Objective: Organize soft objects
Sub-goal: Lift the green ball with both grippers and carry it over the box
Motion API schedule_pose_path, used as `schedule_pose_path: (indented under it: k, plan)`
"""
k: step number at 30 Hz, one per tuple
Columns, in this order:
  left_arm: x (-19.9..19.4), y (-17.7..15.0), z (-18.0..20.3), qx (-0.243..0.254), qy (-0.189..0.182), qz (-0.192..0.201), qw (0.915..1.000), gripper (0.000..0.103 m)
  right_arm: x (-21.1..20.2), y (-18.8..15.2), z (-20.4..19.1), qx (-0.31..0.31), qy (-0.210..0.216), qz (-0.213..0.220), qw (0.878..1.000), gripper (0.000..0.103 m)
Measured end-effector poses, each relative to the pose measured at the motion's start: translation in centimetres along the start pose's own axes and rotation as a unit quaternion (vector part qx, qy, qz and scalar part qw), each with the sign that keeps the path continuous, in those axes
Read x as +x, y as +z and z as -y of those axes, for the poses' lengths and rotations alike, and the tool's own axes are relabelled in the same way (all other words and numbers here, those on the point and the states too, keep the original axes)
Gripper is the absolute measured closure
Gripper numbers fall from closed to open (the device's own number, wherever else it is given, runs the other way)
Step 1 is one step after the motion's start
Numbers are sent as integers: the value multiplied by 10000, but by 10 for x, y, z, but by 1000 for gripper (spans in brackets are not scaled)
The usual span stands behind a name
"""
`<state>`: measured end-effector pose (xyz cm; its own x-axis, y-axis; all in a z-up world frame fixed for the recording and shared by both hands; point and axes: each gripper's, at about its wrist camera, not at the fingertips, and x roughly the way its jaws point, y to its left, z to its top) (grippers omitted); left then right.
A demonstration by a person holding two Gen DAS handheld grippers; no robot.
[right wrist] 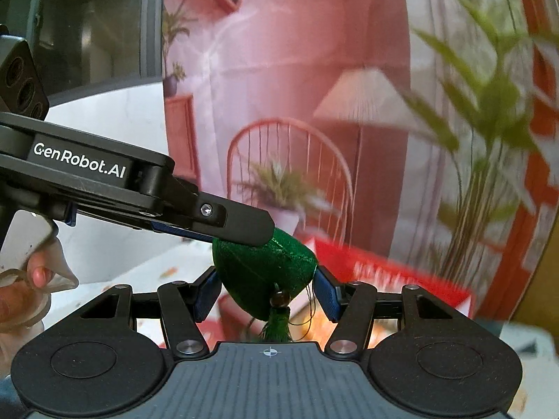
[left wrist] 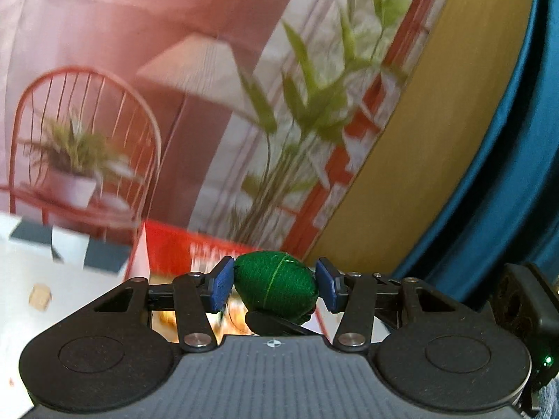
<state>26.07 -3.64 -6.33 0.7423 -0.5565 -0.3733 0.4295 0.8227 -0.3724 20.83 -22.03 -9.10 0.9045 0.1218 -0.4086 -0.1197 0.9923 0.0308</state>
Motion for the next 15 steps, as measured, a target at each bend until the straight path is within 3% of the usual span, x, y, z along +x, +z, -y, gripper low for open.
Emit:
schedule_pose_path:
  k: [3,7,15]
  plan:
    - [7,18,-2,97,-8,139,9999,49,10,22,5,-240,-66,197,9995,49]
    - [28,30,-13,-7,72,37,10000,49,31,36,11,-534,-103,373,9978,49]
    - [83,13,-51,-176,418,-586,9972,49,94,11,30,-226,11,-75,9997,49]
